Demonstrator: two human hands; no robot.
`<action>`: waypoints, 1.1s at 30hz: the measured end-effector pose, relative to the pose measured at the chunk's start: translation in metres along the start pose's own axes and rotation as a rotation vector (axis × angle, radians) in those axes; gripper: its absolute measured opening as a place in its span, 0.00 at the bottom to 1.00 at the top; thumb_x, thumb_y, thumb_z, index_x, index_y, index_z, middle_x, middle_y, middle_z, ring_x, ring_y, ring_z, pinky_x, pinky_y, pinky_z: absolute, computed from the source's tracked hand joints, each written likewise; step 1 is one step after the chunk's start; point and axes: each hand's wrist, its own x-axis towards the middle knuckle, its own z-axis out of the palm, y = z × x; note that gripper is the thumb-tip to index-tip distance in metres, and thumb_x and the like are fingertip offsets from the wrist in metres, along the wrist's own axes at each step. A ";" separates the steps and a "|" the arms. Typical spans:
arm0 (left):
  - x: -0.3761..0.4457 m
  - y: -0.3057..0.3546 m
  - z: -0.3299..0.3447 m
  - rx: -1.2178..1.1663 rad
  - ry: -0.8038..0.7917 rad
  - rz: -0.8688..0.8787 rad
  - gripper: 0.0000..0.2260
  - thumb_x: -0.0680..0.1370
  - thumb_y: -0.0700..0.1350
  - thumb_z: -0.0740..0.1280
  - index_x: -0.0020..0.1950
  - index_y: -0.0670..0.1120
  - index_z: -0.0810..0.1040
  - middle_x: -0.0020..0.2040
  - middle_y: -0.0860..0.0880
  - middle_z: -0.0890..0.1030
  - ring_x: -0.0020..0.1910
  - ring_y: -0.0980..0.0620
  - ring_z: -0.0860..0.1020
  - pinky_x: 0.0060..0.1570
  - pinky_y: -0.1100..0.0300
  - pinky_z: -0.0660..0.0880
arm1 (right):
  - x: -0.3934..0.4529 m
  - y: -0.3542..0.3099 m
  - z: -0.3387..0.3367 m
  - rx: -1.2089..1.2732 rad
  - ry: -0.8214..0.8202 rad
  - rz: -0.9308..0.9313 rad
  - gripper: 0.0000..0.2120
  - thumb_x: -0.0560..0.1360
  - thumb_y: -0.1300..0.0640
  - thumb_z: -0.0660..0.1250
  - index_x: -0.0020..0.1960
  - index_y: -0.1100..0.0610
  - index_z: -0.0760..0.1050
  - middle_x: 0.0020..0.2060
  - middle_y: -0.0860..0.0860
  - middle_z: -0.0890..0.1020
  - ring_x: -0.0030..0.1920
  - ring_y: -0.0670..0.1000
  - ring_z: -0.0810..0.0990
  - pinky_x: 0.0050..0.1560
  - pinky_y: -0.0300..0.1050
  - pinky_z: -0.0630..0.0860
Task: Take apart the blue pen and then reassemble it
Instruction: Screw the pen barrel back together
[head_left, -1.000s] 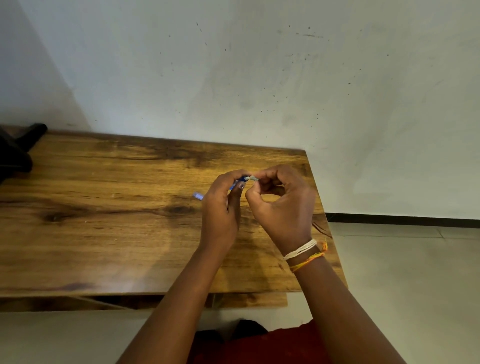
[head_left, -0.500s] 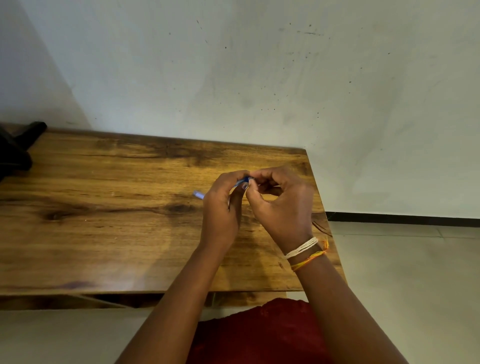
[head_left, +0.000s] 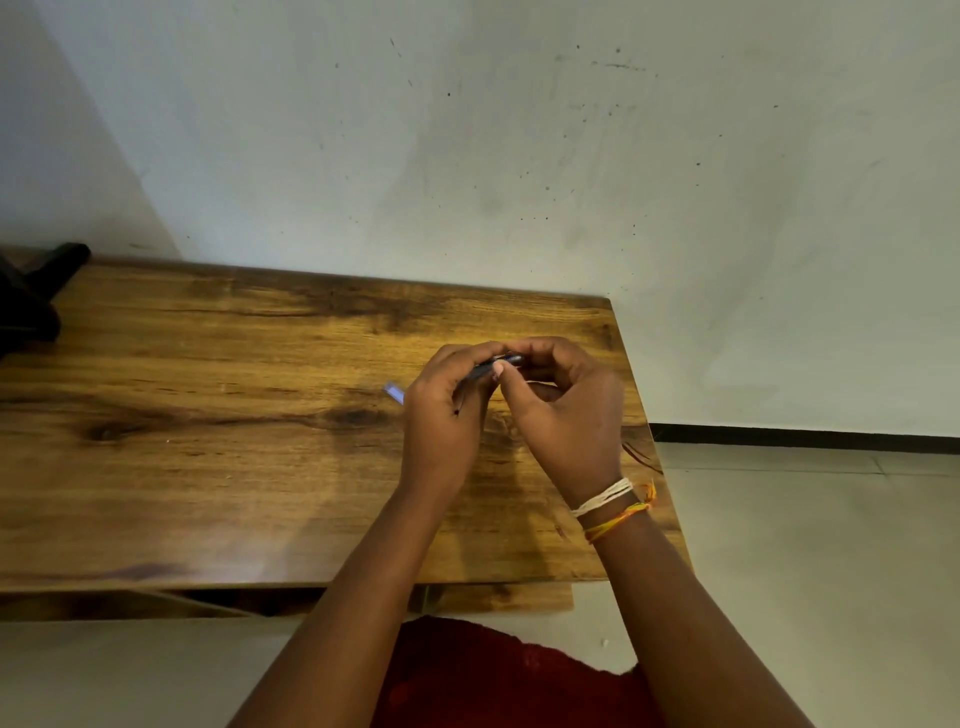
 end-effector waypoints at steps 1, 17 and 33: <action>0.000 0.001 0.000 -0.046 -0.009 -0.032 0.12 0.78 0.37 0.65 0.60 0.44 0.79 0.54 0.47 0.81 0.55 0.55 0.79 0.53 0.62 0.77 | 0.000 0.000 0.000 0.019 0.002 0.015 0.07 0.70 0.61 0.73 0.49 0.58 0.82 0.42 0.49 0.85 0.41 0.42 0.83 0.40 0.32 0.78; 0.005 0.008 0.000 -0.701 0.187 -0.756 0.06 0.77 0.43 0.67 0.51 0.42 0.79 0.48 0.40 0.84 0.46 0.45 0.84 0.49 0.55 0.81 | 0.008 0.012 -0.003 0.794 0.122 0.570 0.13 0.71 0.70 0.69 0.52 0.59 0.73 0.39 0.58 0.84 0.37 0.53 0.85 0.38 0.41 0.81; 0.006 0.011 -0.003 -0.854 0.318 -0.787 0.06 0.78 0.40 0.65 0.52 0.40 0.78 0.49 0.43 0.84 0.43 0.52 0.85 0.48 0.59 0.81 | 0.001 0.017 0.007 0.697 0.151 0.538 0.11 0.75 0.74 0.61 0.50 0.65 0.80 0.47 0.61 0.83 0.39 0.51 0.85 0.41 0.41 0.82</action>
